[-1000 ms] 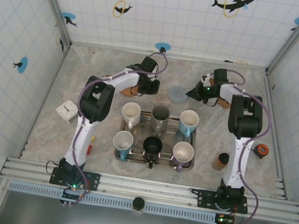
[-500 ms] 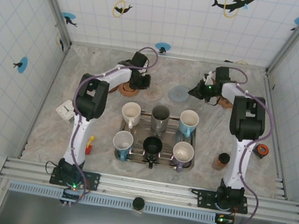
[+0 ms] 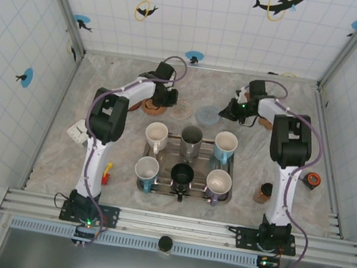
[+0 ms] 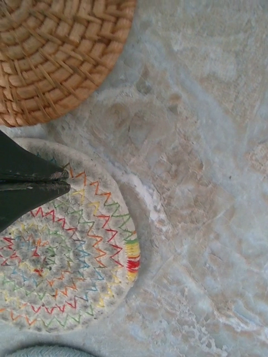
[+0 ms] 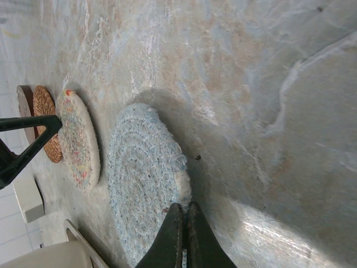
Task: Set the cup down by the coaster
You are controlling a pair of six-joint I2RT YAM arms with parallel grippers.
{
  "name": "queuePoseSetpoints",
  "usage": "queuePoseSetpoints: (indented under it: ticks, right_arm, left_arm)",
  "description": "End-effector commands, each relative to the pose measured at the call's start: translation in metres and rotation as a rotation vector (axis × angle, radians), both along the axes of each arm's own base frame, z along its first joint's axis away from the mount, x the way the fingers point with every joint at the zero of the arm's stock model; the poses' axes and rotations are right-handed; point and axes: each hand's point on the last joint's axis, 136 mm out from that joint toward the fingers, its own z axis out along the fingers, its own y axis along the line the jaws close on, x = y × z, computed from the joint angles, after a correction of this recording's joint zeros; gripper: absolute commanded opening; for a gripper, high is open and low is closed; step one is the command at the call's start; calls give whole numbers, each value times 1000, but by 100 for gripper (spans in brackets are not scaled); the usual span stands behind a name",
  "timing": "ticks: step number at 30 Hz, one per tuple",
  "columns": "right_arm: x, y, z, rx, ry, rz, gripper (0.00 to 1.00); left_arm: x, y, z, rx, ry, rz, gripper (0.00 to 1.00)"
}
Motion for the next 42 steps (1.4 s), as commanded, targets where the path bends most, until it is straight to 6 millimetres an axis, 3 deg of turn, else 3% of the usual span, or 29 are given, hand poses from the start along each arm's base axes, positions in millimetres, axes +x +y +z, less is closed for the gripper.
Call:
queuePoseSetpoints:
  ticks: [1,16,26,30,37,42]
  right_arm:
    - [5,1,-6,-22,3,9,0]
    - [10,-1,-18,-51,24,2,1]
    - [16,2,-12,-58,5,9,29]
    - [15,0,-9,-78,-2,12,33]
    - [14,-11,7,-162,-40,35,41]
    - [23,-20,38,-135,-96,29,44]
  left_arm:
    - [-12,13,2,44,29,-8,0]
    - [-15,10,19,16,5,-23,0]
    - [-10,7,48,-20,-50,-25,7]
    - [-8,6,62,-35,-77,-23,11]
    - [-7,-2,101,-94,-142,-44,29]
    - [-7,-3,125,-116,-183,-48,34]
